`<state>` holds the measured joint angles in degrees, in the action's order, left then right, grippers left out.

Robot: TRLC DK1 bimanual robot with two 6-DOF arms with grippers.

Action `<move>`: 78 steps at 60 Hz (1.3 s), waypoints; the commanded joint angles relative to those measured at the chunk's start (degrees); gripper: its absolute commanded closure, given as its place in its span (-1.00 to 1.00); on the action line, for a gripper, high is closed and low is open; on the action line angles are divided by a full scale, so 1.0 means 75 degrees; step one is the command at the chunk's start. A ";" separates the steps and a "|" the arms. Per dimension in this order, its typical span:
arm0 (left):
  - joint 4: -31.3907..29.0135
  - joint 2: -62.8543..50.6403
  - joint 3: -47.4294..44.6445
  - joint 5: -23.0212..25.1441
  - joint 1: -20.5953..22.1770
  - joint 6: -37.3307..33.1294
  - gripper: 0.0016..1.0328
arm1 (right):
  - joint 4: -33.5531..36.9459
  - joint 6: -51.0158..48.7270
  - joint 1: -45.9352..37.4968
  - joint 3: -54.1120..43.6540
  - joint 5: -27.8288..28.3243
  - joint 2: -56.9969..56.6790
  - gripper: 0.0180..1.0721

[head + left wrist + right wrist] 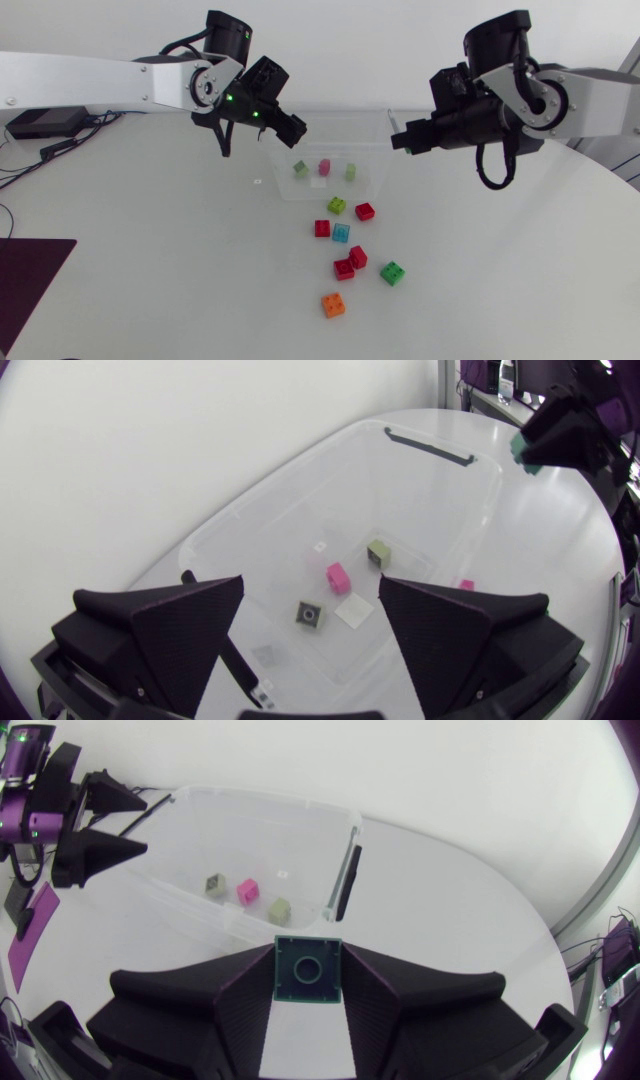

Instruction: Pick up the duplo bricks and place them in the container

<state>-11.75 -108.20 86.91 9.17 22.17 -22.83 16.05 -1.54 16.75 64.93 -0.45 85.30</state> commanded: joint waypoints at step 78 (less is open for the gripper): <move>-0.2125 0.1079 -0.3573 0.0231 0.3290 -0.1585 -0.85 | -0.1109 -0.0416 0.0321 -0.1333 0.0294 -0.1049 -0.66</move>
<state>-26.94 -97.80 58.65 12.16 45.67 -34.74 7.79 -3.44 19.70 59.31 1.48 79.11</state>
